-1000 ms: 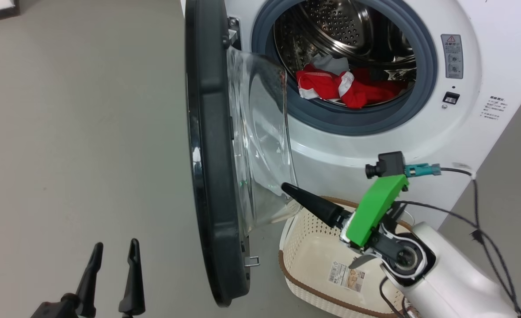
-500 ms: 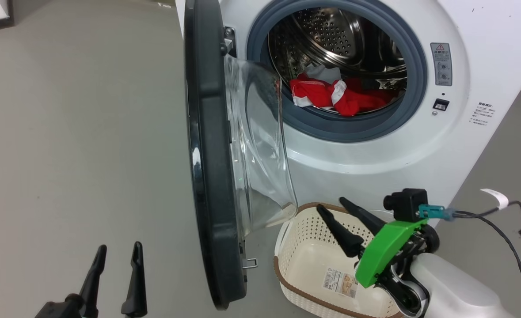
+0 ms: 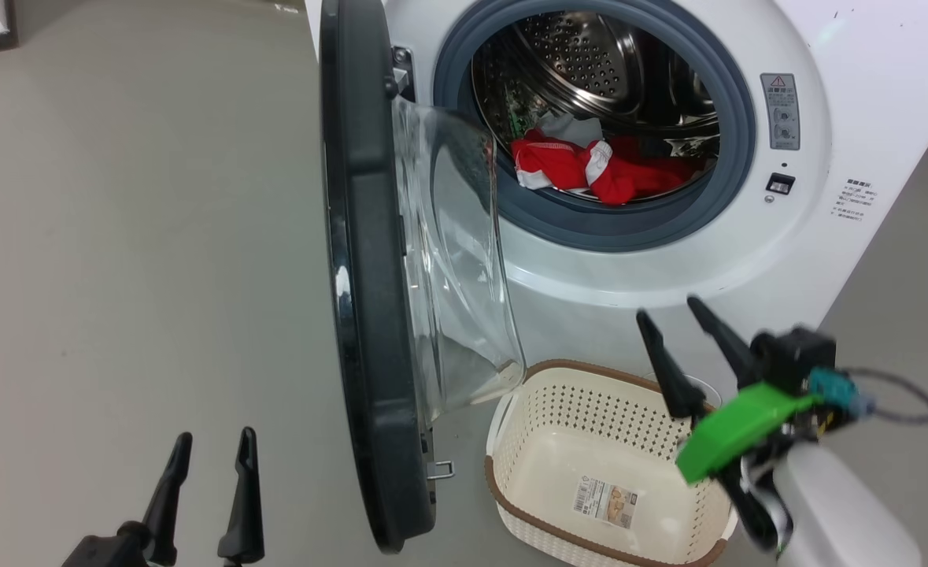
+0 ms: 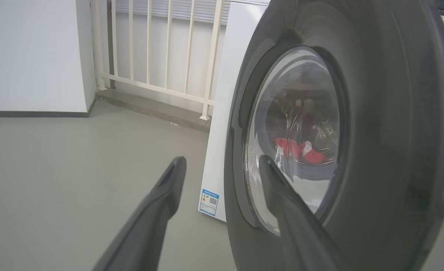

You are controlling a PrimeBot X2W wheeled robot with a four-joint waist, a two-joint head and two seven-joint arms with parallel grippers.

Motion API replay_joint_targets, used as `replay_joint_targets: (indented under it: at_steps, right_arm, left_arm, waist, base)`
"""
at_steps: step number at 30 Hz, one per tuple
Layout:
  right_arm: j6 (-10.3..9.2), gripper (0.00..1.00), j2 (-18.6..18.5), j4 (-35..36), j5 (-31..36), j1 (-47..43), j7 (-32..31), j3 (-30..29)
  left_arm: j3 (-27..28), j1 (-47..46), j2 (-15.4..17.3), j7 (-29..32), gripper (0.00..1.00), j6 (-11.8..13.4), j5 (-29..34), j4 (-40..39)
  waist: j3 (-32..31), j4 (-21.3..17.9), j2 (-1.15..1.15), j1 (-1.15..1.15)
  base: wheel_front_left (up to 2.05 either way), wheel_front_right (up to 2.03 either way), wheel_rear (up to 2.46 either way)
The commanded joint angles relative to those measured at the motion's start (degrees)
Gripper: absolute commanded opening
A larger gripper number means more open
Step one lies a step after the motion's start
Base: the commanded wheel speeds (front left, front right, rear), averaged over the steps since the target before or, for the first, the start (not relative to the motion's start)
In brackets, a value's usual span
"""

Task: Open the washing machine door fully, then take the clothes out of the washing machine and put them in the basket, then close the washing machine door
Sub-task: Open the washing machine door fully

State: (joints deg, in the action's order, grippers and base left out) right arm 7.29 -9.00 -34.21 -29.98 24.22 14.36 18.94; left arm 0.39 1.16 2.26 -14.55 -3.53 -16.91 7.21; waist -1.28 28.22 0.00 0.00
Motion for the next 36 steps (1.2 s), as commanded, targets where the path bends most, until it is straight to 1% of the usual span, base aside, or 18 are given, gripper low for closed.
replay_joint_targets:
  at_steps: [1, 3, 6, 10, 12, 16, 33, 36]
  right_arm:
    - [0.2, 1.0, 1.77, 2.47, 3.24, -2.94, 0.62, -1.81]
    - [0.2, 1.0, 3.33, 4.94, 7.38, -5.78, 0.62, -5.76]
    - [0.2, 1.0, 4.94, 8.11, 11.63, -9.05, 0.62, -9.31]
    - [0.2, 1.0, 5.91, 12.26, 13.33, -12.09, 0.63, -11.7]
    - [0.2, 1.0, 6.05, 13.5, 13.74, -13.38, 0.63, -11.62]
    - [0.2, 1.0, 6.1, 14.72, 12.52, -14.9, 0.63, -10.29]
    - [0.2, 1.0, 6.12, 14.9, 11.0, -15.73, 0.63, -8.88]
    - [0.2, 1.0, 6.12, 15.53, 9.77, -15.83, 0.63, -8.47]
  left_arm:
    - [1.75, -2.03, 0.62, -0.45, 1.0, 0.26, 0.24, -1.79]
    - [1.75, -1.92, 0.62, -0.45, 1.0, 0.37, 0.21, -1.94]
    - [1.73, -1.83, 0.62, -0.45, 1.0, 0.65, -0.07, -2.28]
    - [1.69, -1.52, 0.62, -0.45, 1.0, 0.73, -0.43, -2.9]
    - [1.64, -1.43, 0.62, -0.45, 1.0, 0.79, -0.57, -2.95]
    - [1.55, -1.33, 0.62, -0.45, 1.0, 0.79, -0.93, -2.9]
    - [1.3, -1.56, 0.62, -0.45, 1.0, 0.64, -1.22, -2.2]
    - [1.13, -1.58, 0.62, -0.45, 1.0, 0.45, -1.08, -2.14]
  waist:
    - [-0.04, 0.03, 0.0, 0.0]
    - [-0.04, 0.08, 0.0, 0.0]
    - [-0.09, 0.12, 0.0, 0.0]
    - [-0.2, 0.07, 0.0, 0.0]
    - [-0.28, 0.04, 0.0, 0.0]
    - [-0.44, -0.02, 0.0, 0.0]
    - [-0.22, -0.14, 0.0, 0.0]
    - [-0.12, -0.12, 0.0, 0.0]
  base:
    - [0.0, 0.0, 0.0]
    - [0.0, 0.0, 0.0]
    - [0.0, 0.0, 0.0]
    - [0.0, 0.0, 0.0]
    - [0.0, 0.0, 0.0]
    - [0.0, 0.0, 0.0]
    - [0.0, 0.0, 0.0]
    - [0.0, 0.0, 0.0]
